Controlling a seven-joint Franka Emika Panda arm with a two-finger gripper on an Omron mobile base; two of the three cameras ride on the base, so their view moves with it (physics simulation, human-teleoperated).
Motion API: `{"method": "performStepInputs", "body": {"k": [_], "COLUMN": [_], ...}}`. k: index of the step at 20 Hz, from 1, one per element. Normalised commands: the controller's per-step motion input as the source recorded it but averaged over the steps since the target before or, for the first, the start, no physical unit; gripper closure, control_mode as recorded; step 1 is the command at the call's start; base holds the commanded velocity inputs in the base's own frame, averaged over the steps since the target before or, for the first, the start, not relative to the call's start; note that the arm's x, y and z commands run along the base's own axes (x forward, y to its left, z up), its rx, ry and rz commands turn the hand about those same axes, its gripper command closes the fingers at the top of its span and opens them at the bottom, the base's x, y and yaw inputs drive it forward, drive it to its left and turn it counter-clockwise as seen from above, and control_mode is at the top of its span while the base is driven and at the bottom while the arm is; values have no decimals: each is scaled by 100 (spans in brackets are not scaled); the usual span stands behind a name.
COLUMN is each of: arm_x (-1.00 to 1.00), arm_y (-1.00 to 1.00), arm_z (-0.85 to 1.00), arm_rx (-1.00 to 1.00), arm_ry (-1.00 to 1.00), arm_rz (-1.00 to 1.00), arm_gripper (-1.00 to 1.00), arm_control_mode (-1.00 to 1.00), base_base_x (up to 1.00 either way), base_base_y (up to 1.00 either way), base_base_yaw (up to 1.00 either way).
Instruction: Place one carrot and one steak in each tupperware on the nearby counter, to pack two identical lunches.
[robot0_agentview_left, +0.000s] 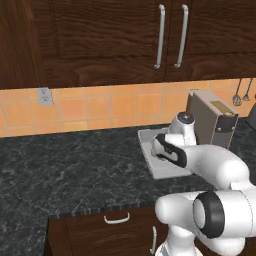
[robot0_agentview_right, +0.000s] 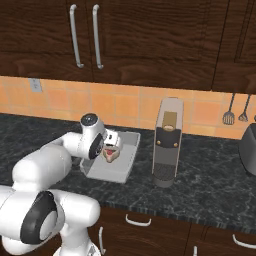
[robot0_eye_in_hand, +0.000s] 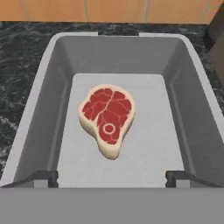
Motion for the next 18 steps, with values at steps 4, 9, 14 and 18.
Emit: {"method": "performStepInputs", "body": {"k": [4, 9, 14, 18], "arm_x": [-88, -85, -79, -75], "arm_y": [0, 0, 0, 0], "arm_z": [100, 97, 98, 87], "arm_rx": [0, 0, 0, 0], "arm_ry": [-11, -7, 0, 0], "arm_rz": [0, 0, 0, 0], "arm_gripper": [-100, -100, -100, -100], "arm_control_mode": [-100, -100, -100, -100], "base_base_x": [0, 0, 0, 0], "base_base_y": [0, 0, 0, 0], "base_base_yaw": [0, 0, 0, 0]}}
